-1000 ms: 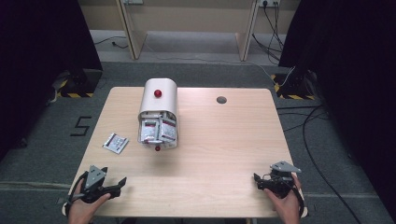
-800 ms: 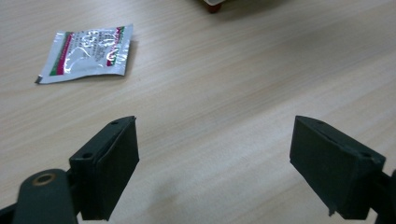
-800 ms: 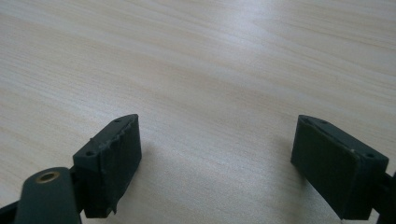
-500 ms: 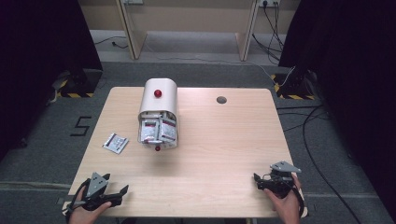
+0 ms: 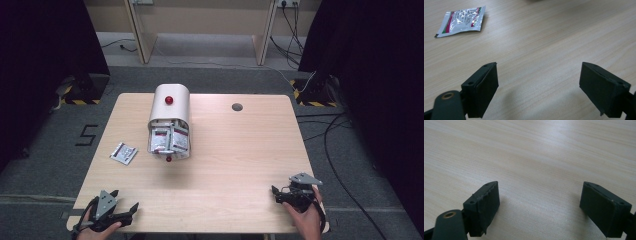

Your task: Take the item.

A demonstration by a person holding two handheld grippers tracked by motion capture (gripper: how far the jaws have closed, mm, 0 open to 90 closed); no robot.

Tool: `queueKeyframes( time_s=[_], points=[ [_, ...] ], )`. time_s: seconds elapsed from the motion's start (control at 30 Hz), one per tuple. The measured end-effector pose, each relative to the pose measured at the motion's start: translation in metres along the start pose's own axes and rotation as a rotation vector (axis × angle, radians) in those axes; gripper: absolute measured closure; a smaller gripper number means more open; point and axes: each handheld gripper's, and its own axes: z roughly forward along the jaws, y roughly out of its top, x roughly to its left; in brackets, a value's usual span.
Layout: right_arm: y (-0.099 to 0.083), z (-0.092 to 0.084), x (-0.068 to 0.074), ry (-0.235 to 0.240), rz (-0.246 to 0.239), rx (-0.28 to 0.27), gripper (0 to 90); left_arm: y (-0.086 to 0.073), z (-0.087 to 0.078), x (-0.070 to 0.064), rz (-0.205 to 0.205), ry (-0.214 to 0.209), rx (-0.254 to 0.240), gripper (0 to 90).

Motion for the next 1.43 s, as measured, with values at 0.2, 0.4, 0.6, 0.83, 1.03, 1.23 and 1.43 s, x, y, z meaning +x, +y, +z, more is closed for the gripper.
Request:
queueKeyframes(
  time_s=[0.2,0.4,0.6,0.83,1.03,1.23,1.43],
  points=[
    [0.000,0.000,0.000,-0.002,-0.003,-0.002,17.1,-0.003,0.002,-0.012,0.061,0.017,0.009,14.9],
    [0.000,0.000,0.001,-0.002,-0.004,-0.003,17.3,-0.007,0.000,-0.014,0.032,0.009,-0.004,14.9],
    [0.000,0.000,0.001,-0.002,-0.005,-0.003,17.3,-0.013,-0.002,-0.013,-0.013,-0.001,-0.023,14.8],
    [0.000,0.000,0.001,-0.002,-0.006,-0.003,17.3,-0.017,-0.001,-0.008,-0.076,-0.042,-0.038,14.6],
    [0.000,0.000,0.001,-0.002,-0.007,-0.003,17.3,-0.019,0.000,-0.004,-0.107,-0.063,-0.039,14.1],
    [0.000,0.000,0.001,0.000,-0.011,-0.003,17.4,-0.019,0.000,-0.004,-0.109,-0.065,-0.042,14.0],
    [0.000,0.000,0.001,0.000,-0.010,-0.003,17.3,-0.019,0.000,-0.004,-0.108,-0.064,-0.041,14.0]
  ],
)
